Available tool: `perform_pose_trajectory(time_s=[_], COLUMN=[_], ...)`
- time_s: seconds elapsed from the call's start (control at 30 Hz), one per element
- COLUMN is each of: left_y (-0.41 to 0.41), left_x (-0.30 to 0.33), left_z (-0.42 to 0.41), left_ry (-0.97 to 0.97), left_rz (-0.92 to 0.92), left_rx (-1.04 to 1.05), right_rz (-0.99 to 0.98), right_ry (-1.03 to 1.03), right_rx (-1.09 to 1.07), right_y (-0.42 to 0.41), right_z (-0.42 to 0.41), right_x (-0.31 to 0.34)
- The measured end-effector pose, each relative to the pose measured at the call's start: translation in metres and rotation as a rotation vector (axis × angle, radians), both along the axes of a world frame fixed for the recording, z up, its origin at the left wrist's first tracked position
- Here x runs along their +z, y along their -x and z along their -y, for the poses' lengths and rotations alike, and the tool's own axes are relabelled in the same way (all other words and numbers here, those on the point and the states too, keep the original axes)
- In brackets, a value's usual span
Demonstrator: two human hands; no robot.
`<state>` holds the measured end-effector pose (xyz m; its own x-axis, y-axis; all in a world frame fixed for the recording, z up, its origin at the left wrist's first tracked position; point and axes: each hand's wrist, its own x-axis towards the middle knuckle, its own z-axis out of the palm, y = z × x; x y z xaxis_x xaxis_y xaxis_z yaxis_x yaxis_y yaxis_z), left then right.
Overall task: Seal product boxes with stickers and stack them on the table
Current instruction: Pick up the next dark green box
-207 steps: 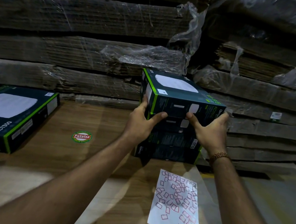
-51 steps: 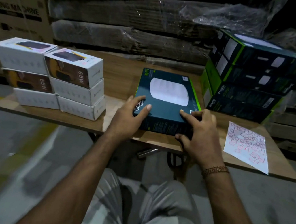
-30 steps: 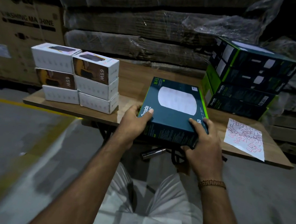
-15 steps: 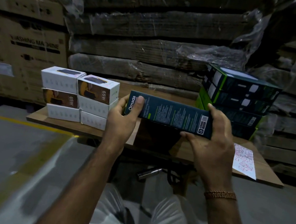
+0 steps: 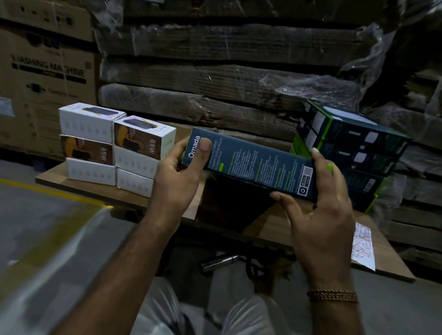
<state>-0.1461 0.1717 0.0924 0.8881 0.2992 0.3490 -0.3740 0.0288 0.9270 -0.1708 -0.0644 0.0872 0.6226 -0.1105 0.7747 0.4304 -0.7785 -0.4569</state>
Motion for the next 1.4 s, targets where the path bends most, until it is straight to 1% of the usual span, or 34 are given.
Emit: perform_pose_trajectory(time_s=[0.07,0.13,0.27,0.33,0.5,0.63,0.7,0.8,0.83,0.9,0.97,1.07,1.13,1.3,1.4], left_y=[0.001,0.002,0.001,-0.002,-0.01,-0.014,-0.014,-0.018,-0.022,-0.028,-0.032,-0.038,-0.039,-0.04,-0.043], left_x=[0.0,0.003,0.011,0.008,-0.02,-0.04,-0.043,-0.042,-0.043,-0.043,-0.045,-0.052,-0.053,-0.043,-0.033], left_z=[0.002,0.006,0.002,-0.003,-0.006,-0.02,-0.026,-0.029,-0.028,-0.023,-0.018,-0.018,-0.019,-0.02,-0.023], left_ry=[0.037,0.118,0.381,0.392,0.228,0.149,0.103,-0.014,-0.081,-0.227,-0.368,-0.503,-0.495,-0.359,-0.284], left_rz=[-0.007,-0.054,-0.227,-0.318,-0.574,-0.672,-0.679,-0.652,-0.643,-0.648,-0.666,-0.663,-0.657,-0.607,-0.545], left_rx=[-0.038,-0.092,-0.2,-0.226,-0.239,-0.295,-0.306,-0.348,-0.358,-0.341,-0.265,-0.208,-0.208,-0.235,-0.241], right_rz=[0.003,0.017,-0.044,-0.086,-0.268,-0.464,-0.576,-0.748,-0.79,-0.826,-0.832,-0.83,-0.813,-0.778,-0.701], right_ry=[-0.011,-0.046,-0.089,-0.077,-0.025,-0.124,-0.2,-0.442,-0.456,-0.363,-0.286,-0.286,-0.294,-0.311,-0.35], right_rx=[0.015,0.039,0.103,0.113,0.137,0.096,0.094,0.256,0.274,0.219,0.164,0.133,0.116,0.046,0.044], right_y=[0.001,0.004,0.007,0.006,-0.001,-0.011,-0.02,-0.036,-0.039,-0.046,-0.055,-0.061,-0.062,-0.065,-0.062], right_z=[-0.001,-0.002,0.005,0.01,0.016,0.021,0.023,0.026,0.026,0.028,0.028,0.027,0.028,0.032,0.028], right_x=[0.0,-0.002,-0.009,-0.019,-0.049,-0.063,-0.066,-0.066,-0.064,-0.062,-0.062,-0.06,-0.056,-0.047,-0.041])
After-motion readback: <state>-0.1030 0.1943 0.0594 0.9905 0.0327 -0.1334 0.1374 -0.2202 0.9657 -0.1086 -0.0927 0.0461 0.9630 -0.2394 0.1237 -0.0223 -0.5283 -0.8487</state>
